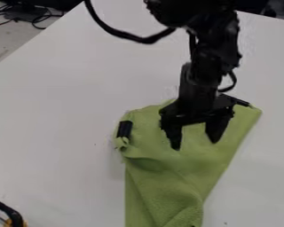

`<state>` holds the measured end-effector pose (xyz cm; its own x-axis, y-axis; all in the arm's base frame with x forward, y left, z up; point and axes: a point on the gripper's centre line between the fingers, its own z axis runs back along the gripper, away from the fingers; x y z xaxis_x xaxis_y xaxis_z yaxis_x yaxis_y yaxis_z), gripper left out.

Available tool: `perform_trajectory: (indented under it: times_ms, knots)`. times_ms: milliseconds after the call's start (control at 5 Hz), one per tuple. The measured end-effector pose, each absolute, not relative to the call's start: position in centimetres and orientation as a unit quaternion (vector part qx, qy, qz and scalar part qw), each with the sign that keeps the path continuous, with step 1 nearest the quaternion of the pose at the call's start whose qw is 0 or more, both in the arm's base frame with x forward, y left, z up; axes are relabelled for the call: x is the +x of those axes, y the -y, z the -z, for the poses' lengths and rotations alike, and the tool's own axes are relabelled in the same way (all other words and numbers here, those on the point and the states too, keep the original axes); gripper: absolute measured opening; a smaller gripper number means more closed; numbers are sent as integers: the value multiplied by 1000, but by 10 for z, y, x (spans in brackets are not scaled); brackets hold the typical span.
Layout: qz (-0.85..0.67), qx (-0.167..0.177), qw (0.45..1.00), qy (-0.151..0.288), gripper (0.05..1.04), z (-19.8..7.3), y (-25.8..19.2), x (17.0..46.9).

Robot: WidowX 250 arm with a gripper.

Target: Move the clothe to the bottom right of the table

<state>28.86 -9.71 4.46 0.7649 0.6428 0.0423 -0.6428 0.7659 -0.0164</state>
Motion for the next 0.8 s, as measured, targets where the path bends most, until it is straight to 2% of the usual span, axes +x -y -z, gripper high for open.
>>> perform_trajectory:
  times_ms: [400,600,800]
  knots:
    - [-325,15,942,80,1000,-95,84,314]
    - [-303,23,951,56,1000,-101,73,313]
    - [-252,24,967,31,1000,-108,43,299]
